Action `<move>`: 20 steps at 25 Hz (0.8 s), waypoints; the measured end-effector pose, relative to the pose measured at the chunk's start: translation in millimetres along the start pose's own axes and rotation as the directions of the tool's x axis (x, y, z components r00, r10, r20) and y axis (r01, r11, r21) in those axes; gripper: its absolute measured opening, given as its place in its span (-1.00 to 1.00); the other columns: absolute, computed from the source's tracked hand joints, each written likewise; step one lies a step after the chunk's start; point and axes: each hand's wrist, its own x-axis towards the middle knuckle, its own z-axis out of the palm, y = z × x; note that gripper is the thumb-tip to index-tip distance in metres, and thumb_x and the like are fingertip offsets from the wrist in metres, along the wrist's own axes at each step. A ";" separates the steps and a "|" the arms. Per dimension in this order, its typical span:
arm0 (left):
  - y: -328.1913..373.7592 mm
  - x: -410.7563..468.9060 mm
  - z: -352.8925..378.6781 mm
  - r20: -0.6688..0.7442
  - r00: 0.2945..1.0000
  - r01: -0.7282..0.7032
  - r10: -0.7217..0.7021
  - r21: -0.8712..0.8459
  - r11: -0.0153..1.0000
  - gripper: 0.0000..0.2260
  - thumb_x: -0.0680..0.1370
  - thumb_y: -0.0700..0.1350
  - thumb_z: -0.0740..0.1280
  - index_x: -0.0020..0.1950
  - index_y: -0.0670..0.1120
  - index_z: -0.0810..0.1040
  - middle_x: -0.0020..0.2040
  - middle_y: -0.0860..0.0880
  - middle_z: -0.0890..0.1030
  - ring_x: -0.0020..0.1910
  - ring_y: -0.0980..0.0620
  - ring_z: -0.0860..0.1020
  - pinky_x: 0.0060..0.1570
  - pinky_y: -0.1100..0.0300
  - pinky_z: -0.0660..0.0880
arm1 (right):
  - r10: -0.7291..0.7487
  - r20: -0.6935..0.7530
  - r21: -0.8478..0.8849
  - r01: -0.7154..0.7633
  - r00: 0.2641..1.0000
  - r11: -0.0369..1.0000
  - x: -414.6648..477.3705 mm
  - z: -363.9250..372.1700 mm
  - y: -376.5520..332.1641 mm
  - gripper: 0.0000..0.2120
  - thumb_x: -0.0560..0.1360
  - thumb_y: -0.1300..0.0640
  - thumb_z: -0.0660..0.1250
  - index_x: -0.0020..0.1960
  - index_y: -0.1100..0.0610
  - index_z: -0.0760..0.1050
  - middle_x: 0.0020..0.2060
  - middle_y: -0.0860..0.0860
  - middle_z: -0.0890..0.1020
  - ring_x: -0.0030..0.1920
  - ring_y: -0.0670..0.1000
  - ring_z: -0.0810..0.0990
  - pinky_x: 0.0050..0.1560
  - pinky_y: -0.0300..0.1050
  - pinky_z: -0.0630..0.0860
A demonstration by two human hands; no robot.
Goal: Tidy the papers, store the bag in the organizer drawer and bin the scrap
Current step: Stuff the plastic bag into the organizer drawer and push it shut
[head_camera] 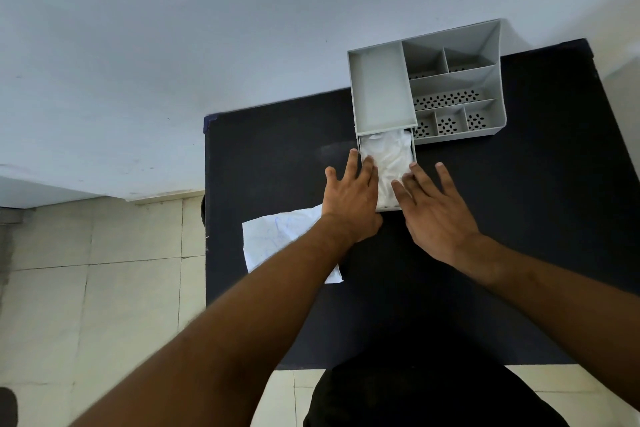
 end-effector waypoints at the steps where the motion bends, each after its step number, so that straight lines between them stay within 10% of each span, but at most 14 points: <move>1: 0.7 1.4 -1.5 0.004 1.000 0.000 0.000 -0.013 1.000 -0.16 0.52 0.26 0.24 0.64 -0.15 0.03 0.66 -0.12 -0.02 0.62 -0.22 -0.13 0.38 -0.33 0.16 | 0.007 -0.024 0.026 -0.007 1.000 1.000 -0.5 -0.8 0.3 -0.38 0.53 0.00 0.27 0.52 0.22 0.29 0.45 0.24 0.44 0.58 0.21 0.18 0.53 0.34 -0.09; 8: -1.3 -2.3 5.3 -0.188 0.981 0.029 -0.056 -0.142 0.989 -0.06 0.38 0.27 0.42 0.63 0.00 0.07 0.65 -0.16 0.01 0.60 -0.25 0.06 0.30 -0.30 0.30 | 0.042 -0.061 0.171 -0.031 0.997 0.985 20.7 -19.1 12.1 -0.02 0.38 -0.32 0.33 0.59 0.19 0.10 0.59 0.21 0.17 0.62 0.19 0.01 0.55 0.32 -0.08; 20: -15.7 30.1 -13.0 0.045 0.999 -0.026 0.029 -0.060 0.998 0.22 0.25 0.44 0.44 0.65 -0.08 -0.14 0.66 -0.11 -0.03 0.61 -0.27 -0.15 0.39 -0.38 0.15 | 0.041 0.142 0.025 -0.045 0.989 0.999 52.5 -24.6 16.4 0.30 0.24 -0.51 0.34 0.61 0.22 -0.19 0.61 0.29 -0.10 0.61 0.28 -0.19 0.57 0.25 -0.20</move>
